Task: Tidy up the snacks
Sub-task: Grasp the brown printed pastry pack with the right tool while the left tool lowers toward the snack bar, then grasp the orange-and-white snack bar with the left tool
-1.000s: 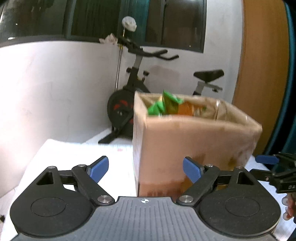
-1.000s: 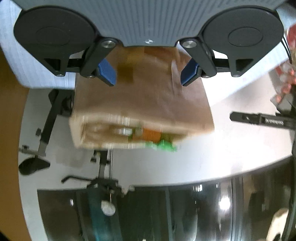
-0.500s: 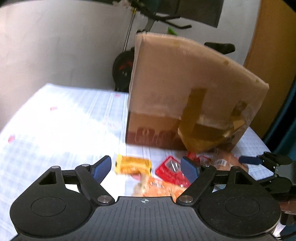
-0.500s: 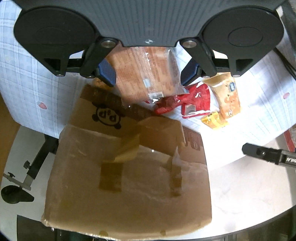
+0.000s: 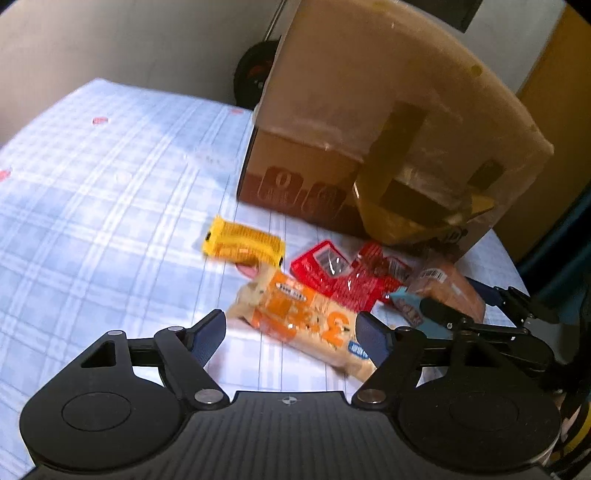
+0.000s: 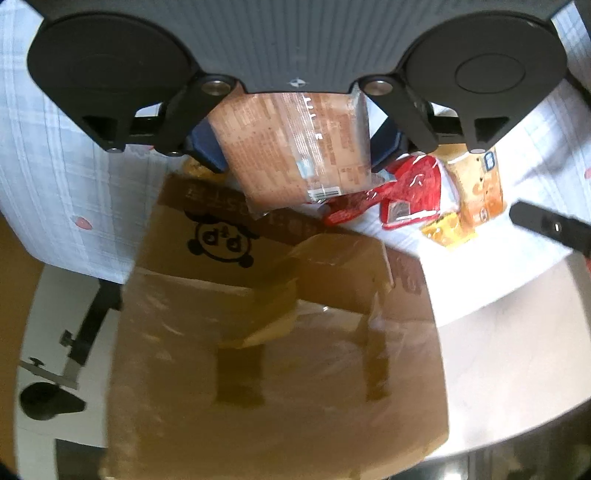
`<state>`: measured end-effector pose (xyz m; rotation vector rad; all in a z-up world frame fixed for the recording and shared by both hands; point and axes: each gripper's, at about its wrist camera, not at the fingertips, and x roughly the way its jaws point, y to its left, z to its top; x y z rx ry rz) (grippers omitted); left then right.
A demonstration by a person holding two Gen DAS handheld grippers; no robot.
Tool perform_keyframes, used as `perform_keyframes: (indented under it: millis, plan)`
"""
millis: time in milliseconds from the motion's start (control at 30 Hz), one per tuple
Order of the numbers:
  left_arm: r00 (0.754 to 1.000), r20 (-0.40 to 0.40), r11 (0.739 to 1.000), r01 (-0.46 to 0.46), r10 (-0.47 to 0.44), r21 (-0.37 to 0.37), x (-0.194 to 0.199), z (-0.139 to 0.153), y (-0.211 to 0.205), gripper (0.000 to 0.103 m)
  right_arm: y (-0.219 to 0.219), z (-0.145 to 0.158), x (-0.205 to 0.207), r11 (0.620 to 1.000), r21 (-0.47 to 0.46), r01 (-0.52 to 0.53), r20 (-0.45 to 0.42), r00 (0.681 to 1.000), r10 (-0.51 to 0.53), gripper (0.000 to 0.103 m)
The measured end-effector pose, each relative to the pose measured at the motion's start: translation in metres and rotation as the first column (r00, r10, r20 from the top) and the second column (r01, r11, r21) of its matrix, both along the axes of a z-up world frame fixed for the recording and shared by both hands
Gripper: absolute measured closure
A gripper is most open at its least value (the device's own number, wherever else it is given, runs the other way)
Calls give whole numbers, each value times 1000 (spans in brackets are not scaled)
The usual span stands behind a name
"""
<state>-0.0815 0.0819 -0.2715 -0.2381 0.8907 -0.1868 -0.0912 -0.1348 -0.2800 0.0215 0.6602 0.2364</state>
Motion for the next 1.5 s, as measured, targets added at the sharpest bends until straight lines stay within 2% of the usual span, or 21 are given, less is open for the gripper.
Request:
perform_keyframes:
  millis: [567, 667, 867, 967, 1033, 1300, 1500]
  plan:
    - [992, -101, 992, -87, 78, -91, 26, -16, -7, 25, 1, -1, -5, 1000, -8, 12, 45, 999, -12, 22]
    - [992, -99, 994, -89, 81, -70, 35, -17, -14, 25, 0, -1, -5, 1000, -4, 12, 47, 999, -12, 22]
    - [995, -76, 997, -61, 63, 37, 56, -23, -35, 26, 0, -1, -6, 1000, 1, 14, 47, 999, -14, 22]
    - [1000, -30, 991, 1, 3, 131, 59, -27, -49, 34, 0, -1, -6, 1000, 5, 14, 47, 999, -15, 22]
    - [999, -17, 986, 38, -36, 165, 58, -31, -54, 39, 0, -1, -6, 1000, 10, 15, 47, 999, -15, 22]
    - [999, -16, 990, 42, -41, 136, 43, -34, -43, 39, -2, 0, -4, 1000, 24, 15, 45, 999, -16, 22]
    - [999, 18, 982, 45, -49, 184, 30, -34, -46, 39, -3, 0, -5, 1000, 24, 15, 45, 999, -16, 22]
